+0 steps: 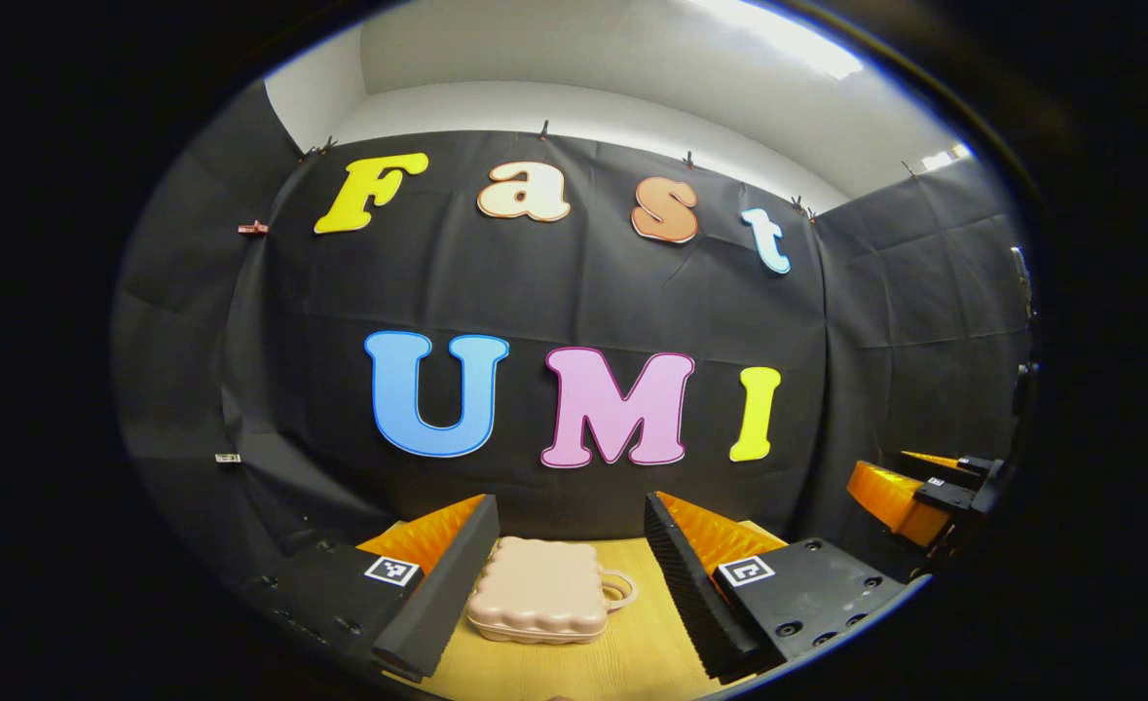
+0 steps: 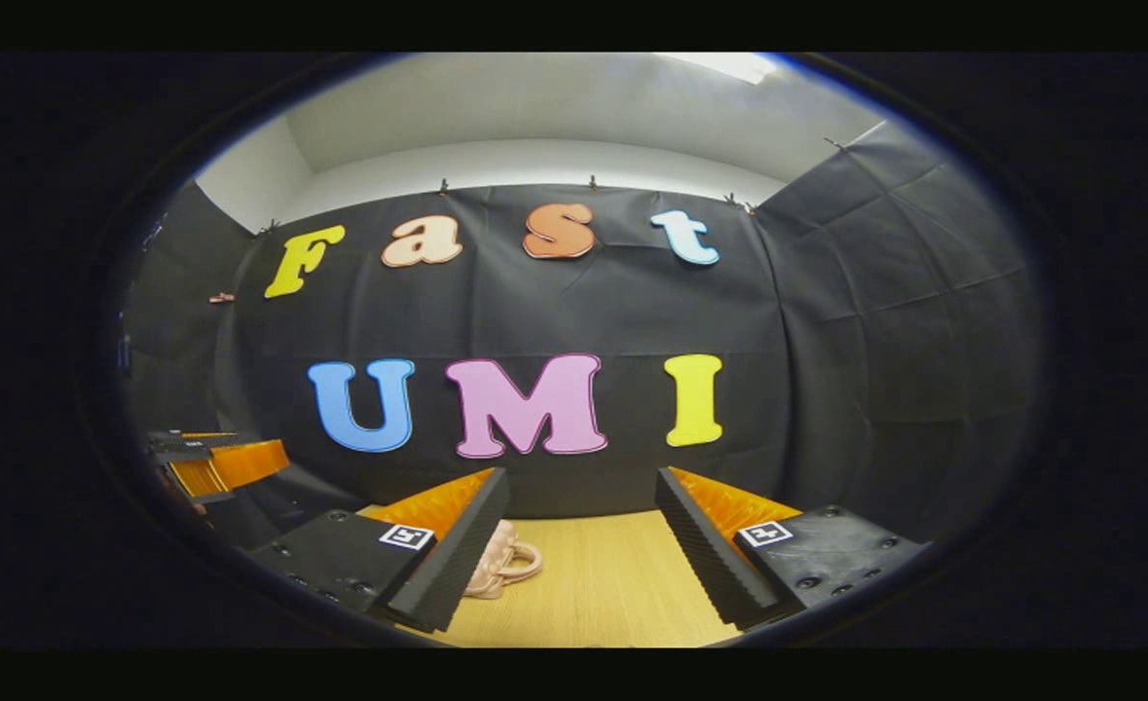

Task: First open the suitcase, pack the skin care products into it, and then close the suitcase.

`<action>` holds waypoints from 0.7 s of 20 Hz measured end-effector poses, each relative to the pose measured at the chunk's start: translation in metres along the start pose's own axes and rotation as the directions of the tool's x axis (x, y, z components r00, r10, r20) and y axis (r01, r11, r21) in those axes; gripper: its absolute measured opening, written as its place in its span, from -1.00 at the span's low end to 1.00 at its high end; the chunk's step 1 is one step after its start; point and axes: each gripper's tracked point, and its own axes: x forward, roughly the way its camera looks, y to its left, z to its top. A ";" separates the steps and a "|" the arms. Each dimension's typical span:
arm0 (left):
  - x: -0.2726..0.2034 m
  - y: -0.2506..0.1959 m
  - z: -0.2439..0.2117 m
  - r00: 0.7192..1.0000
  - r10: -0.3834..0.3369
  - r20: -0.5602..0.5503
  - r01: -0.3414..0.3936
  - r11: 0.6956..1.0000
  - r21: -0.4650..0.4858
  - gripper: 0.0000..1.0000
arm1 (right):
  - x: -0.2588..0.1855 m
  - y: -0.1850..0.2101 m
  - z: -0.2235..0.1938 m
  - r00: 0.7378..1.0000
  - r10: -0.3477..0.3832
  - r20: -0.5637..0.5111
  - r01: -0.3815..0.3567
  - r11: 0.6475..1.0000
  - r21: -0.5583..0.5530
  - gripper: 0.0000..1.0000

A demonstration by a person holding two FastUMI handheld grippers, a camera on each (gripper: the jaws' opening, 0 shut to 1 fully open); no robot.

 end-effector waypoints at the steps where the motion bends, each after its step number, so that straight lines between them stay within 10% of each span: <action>1: 0.000 0.001 0.000 1.000 0.002 0.000 -0.002 1.000 -0.001 0.92 | 0.000 0.001 0.001 1.000 0.001 0.004 -0.001 1.000 -0.005 0.94; 14: 0.003 0.010 -0.005 1.000 0.004 -0.011 -0.004 1.000 0.022 0.91 | 0.002 0.009 0.002 1.000 0.010 0.007 -0.010 1.000 -0.022 0.95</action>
